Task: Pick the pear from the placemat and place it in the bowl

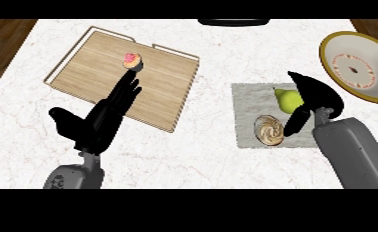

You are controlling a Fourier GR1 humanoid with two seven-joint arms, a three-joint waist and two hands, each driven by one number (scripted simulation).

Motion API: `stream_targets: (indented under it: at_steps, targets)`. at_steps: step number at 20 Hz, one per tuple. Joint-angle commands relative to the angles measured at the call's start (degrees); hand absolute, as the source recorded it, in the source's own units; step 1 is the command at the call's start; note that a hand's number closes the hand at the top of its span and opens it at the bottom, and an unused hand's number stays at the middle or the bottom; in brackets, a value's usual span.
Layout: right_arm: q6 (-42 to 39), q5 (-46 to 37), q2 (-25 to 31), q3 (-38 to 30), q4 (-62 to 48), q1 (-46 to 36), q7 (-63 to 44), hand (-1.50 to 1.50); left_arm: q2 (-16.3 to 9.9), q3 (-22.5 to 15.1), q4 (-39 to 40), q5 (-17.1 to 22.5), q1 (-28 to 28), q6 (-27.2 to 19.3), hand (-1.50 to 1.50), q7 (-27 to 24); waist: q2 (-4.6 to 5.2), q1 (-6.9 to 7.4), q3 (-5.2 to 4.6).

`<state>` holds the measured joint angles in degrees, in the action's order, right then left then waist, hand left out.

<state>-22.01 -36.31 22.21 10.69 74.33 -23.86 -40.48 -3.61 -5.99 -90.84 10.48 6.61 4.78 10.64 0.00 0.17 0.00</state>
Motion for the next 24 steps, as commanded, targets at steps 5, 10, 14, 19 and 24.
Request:
stream_targets:
  at_steps: [5, 10, 14, 19, 24]
  targets:
    - [3.0, -5.7, -3.3, -2.8, -10.5, -3.6, 7.0, -1.50, 0.6, 1.1, 5.0, -1.6, 0.8, 1.6, 0.00, -3.4, 0.07, 0.16, 0.00]
    - [5.2, -7.8, -3.4, -2.9, -8.5, -2.2, 12.1, 1.50, 0.6, 0.1, -1.7, -0.9, -2.5, 2.0, 0.00, -1.0, -0.01, 0.12, 0.00]
    - [6.6, -9.8, -4.1, -3.4, -12.0, -3.2, 15.7, 1.50, 2.2, 0.4, 1.4, -1.8, 3.5, -0.5, 0.00, 2.4, 0.04, 0.04, 0.01]
    - [8.0, -13.0, -6.2, -3.0, -16.7, -7.6, 16.2, 1.50, 0.8, 1.2, -1.8, -0.5, -0.8, 1.1, 0.00, 2.8, 0.06, 0.40, 0.01]
    - [9.1, -14.7, -1.2, -2.1, -10.5, 2.7, 24.9, 1.50, 0.9, 1.3, -3.2, -0.8, -0.9, 1.4, 0.00, 2.0, -0.04, -0.07, 0.01]
